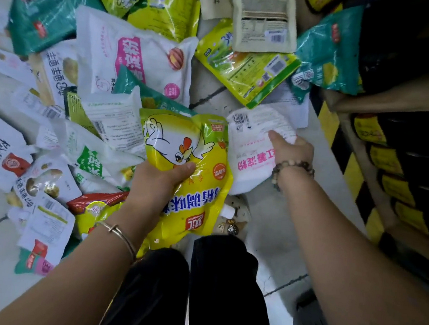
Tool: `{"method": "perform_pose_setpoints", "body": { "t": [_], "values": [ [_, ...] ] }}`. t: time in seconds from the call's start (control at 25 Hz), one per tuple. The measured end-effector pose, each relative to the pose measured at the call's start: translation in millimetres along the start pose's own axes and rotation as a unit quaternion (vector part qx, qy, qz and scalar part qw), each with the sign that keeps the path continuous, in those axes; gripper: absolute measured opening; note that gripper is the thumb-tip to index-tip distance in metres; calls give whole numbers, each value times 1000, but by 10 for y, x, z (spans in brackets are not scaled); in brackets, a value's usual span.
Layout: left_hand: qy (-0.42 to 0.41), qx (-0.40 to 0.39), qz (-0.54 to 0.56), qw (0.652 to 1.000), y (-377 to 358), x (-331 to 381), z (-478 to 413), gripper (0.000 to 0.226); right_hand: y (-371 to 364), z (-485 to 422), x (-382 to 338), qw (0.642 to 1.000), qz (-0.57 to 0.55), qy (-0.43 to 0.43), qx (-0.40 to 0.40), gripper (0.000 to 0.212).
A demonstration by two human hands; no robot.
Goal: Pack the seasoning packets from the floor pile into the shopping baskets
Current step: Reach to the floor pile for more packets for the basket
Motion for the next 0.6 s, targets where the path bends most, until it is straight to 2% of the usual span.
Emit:
{"method": "perform_pose_setpoints", "body": {
  "t": [0.12,0.28,0.44,0.6],
  "values": [
    [-28,-11,-11,999,-30,172,314,21,388,625,206,994,-105,-11,29,17],
    [-59,-1,-57,997,-114,313,690,19,873,1349,417,980,-174,20,96,5],
    [-57,-60,-80,993,-452,255,1096,13,1299,1898,763,961,-252,14,113,18],
    [-66,-104,-98,988,-895,135,1511,12,1831,2322,1145,951,-271,1,150,8]
  ]
}}
Point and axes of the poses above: each hand's wrist, its own z-axis away from the middle knuckle, its own y-axis out of the back of the hand, x = y × z, the point moved 7 cm from there along -z, towards the middle knuckle, and after that the axes turned 9 degrees about -x, right-handed, at the moved point
